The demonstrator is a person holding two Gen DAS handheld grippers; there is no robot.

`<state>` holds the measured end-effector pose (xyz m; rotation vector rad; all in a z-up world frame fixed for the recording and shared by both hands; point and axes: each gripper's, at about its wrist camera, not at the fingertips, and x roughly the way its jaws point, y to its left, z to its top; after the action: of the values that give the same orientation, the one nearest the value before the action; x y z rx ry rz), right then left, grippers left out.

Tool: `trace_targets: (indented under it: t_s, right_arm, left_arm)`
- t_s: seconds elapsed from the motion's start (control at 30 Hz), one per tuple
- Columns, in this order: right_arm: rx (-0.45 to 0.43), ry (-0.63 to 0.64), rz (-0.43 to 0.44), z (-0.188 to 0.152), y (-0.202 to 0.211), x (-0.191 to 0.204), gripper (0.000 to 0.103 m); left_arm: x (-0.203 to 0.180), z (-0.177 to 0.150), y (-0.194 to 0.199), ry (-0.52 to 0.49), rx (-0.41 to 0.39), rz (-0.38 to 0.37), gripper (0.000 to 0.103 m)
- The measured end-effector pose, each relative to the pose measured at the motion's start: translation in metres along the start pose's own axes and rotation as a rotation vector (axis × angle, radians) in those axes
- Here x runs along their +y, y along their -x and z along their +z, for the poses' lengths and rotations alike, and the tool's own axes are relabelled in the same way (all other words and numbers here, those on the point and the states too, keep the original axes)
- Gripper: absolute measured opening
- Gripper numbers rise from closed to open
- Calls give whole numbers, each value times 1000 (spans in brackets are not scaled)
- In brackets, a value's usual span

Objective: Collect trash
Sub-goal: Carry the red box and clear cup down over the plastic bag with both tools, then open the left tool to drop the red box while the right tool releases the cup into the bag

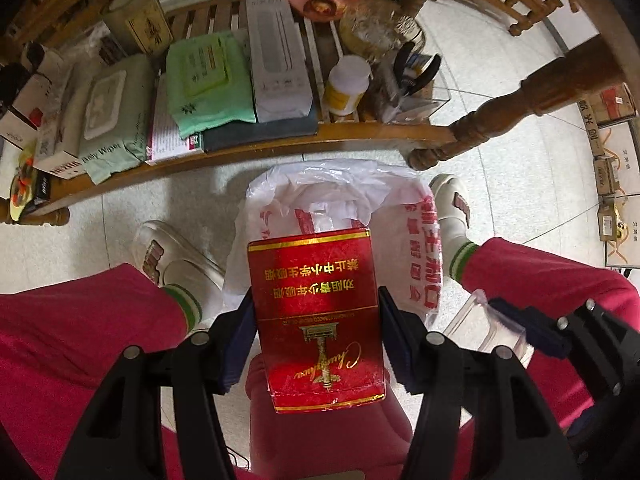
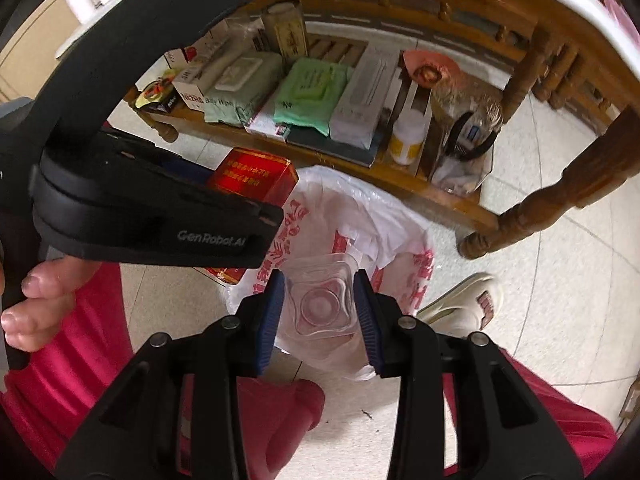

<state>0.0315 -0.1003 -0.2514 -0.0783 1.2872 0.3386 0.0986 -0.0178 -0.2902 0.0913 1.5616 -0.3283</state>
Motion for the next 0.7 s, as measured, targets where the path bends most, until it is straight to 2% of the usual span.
trace_targets:
  t_s: [0.47,0.7]
  right_arm:
    - [99,-113,18,-3,-77,-25,36]
    - [140,-97,7,-7,-102,-26,36]
  left_arm:
    - [14,25,-69,86,117,-10,56]
    - [13,31,-93,84,166,-1,56]
